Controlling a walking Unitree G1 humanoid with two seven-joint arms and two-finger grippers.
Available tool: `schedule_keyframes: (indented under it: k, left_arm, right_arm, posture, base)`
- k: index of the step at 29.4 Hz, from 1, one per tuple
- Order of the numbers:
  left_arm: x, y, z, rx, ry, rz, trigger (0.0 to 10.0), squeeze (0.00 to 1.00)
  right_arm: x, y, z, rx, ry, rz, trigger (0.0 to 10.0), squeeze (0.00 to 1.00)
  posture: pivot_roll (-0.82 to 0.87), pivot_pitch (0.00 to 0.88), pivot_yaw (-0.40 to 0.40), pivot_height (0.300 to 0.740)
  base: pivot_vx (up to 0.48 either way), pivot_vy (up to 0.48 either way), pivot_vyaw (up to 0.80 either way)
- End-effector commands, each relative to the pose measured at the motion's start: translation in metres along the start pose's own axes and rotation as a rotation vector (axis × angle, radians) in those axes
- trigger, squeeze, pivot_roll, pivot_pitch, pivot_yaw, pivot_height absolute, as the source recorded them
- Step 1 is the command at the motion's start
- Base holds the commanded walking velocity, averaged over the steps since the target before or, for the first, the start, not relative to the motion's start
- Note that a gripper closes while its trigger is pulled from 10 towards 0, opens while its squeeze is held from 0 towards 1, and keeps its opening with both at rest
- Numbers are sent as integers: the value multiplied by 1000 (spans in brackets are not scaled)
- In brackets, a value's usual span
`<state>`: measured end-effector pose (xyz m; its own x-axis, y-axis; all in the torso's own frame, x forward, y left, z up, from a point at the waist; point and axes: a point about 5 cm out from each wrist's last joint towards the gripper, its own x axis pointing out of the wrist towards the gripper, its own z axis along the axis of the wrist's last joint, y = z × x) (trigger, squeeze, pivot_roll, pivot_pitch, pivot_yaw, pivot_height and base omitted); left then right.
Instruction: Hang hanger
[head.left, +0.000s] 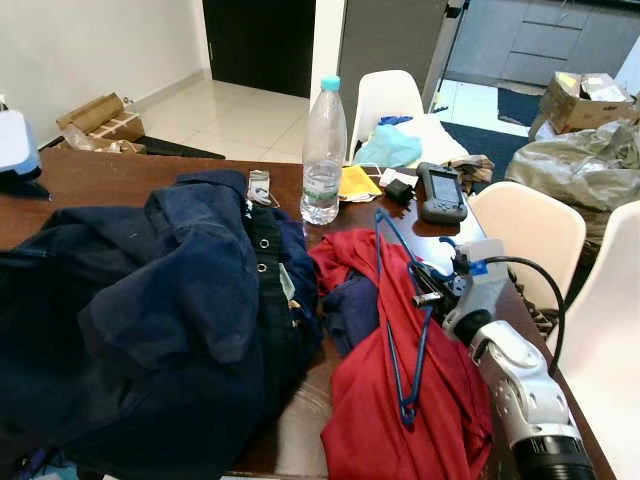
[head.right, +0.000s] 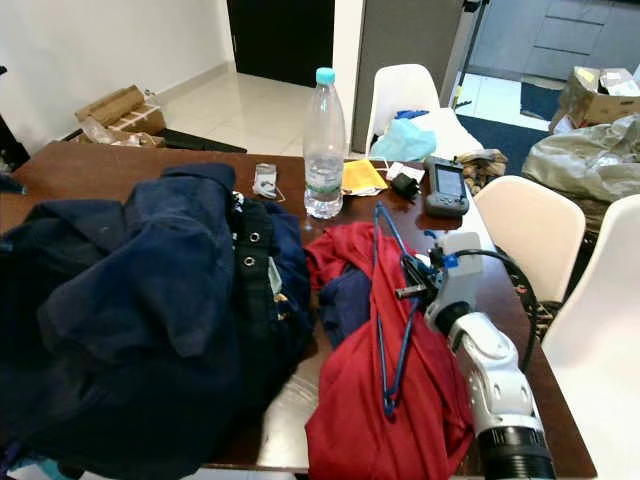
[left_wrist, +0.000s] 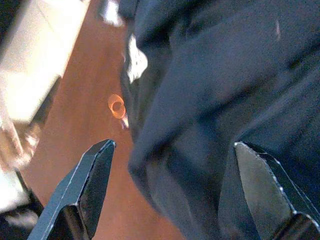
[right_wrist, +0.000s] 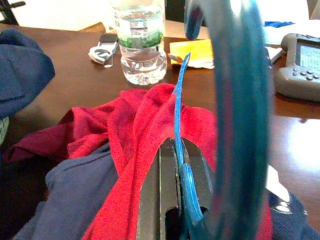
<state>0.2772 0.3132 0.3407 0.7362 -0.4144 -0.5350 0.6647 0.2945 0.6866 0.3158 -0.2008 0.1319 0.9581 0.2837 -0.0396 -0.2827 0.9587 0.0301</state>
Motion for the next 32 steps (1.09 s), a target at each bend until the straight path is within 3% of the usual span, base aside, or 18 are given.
schedule_keyframes:
  k: [1, 2, 4, 8, 12, 15, 18, 20, 22, 23, 24, 25, 27, 31, 32]
  left_arm:
    - [15, -4, 8, 21, -93, 10, 10000, 0]
    - [15, -4, 8, 21, -93, 10, 10000, 0]
    - [35, -16, 33, -8, -337, -12, 10000, 0]
    - [36, -13, 49, 8, -451, 13, 10000, 0]
    - [33, -2, 56, 68, -447, 76, 10000, 0]
    - [34, -2, 58, 80, -453, 94, 10000, 0]
    - [44, -4, 65, 67, -524, 101, 10000, 0]
    - [50, -4, 68, 82, -516, 93, 10000, 0]
    - [44, 11, 79, 119, -546, 144, 10000, 0]
    - [44, 11, 79, 119, -546, 144, 10000, 0]
    - [45, 14, 79, 76, -583, 150, 10000, 0]
    - [45, 14, 79, 76, -583, 150, 10000, 0]
    - [56, 24, 69, 51, -516, 178, 10000, 0]
    - [59, 29, 65, 59, -472, 216, 10000, 0]
    - [60, 34, 60, 67, -421, 261, 10000, 0]
  right_arm:
    - [-2, 2, -9, -1, 27, 7, 10000, 0]
    - [-2, 2, -9, -1, 27, 7, 10000, 0]
    - [-2, 3, -9, 3, 22, 10, 10000, 0]
    - [-4, -1, -7, 9, 13, 4, 10000, 0]
    - [-6, -13, -5, 44, -4, -30, 10000, 0]
    - [-8, -18, -7, 64, -2, -53, 10000, 0]
    - [-8, -19, 0, 38, -21, -57, 10000, 0]
    - [-10, -25, 3, 47, -28, -83, 10000, 0]
    - [-13, -30, 11, 81, -60, -94, 10000, 0]
    - [-13, -30, 11, 81, -60, -94, 10000, 0]
    - [-14, -36, 13, 140, -85, -137, 10000, 0]
    - [-14, -36, 13, 140, -85, -137, 10000, 0]
    - [-14, -41, 17, 144, -94, -138, 10000, 0]
    - [-14, -47, 18, 128, -91, -154, 10000, 0]
    - [-14, -50, 22, 113, -97, -162, 10000, 0]
  posture:
    - [129, 0, -33, 740]
    - [129, 0, -33, 740]
    - [126, 0, -32, 740]
    - [136, 0, -36, 740]
    - [223, 0, -76, 740]
    - [225, 0, -50, 740]
    - [177, 0, -14, 740]
    - [205, 0, -55, 740]
    - [161, 0, -26, 740]
    - [161, 0, -26, 740]
    - [128, 0, -2, 740]
    - [128, 0, -2, 740]
    - [120, 0, -16, 740]
    - [123, 0, -11, 740]
    - [116, 0, -12, 740]
  base:
    - [0, 0, 0]
    - [0, 0, 0]
    - [0, 0, 0]
    - [0, 0, 0]
    - [0, 0, 0]
    - [0, 0, 0]
    - [0, 0, 0]
    - [0, 0, 0]
    - [0, 0, 0]
    - [0, 0, 0]
    - [0, 0, 0]
    - [0, 0, 0]
    - [0, 0, 0]
    - [0, 0, 0]
    - [0, 0, 0]
